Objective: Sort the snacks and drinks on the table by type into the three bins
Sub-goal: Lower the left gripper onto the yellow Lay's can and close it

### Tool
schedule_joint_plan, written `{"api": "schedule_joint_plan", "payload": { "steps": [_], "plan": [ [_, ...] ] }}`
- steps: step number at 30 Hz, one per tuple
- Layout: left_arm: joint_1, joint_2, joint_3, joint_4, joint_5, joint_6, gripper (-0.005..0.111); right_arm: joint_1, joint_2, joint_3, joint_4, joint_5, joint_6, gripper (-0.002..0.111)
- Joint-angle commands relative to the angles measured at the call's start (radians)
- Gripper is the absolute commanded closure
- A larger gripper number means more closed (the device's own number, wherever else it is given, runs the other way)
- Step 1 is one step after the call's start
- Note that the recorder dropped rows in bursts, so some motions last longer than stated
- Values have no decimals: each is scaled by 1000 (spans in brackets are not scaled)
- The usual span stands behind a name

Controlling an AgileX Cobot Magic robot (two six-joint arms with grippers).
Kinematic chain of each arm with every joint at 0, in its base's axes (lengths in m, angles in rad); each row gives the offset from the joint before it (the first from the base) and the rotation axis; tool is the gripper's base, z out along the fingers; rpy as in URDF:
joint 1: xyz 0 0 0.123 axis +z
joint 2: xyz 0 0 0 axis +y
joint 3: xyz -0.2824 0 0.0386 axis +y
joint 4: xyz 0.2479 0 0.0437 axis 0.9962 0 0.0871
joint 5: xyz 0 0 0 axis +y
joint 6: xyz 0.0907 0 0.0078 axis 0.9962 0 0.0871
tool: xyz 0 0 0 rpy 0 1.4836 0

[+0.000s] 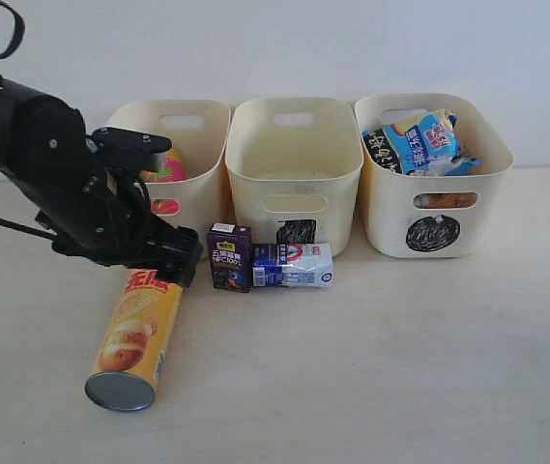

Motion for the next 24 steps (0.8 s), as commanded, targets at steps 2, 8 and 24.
{"api": "schedule_joint_plan", "payload": {
  "steps": [2, 8, 24],
  "plan": [
    [-1, 88, -51, -18, -18, -17, 18, -9, -5, 4, -4, -8, 2, 108],
    [22, 150, -59, -16, -23, -17, 18, -9, -5, 4, -4, -8, 2, 108],
    [36, 241, -59, -10, -32, -9, 101, -9, -5, 4, -2, -4, 2, 108]
  ]
}}
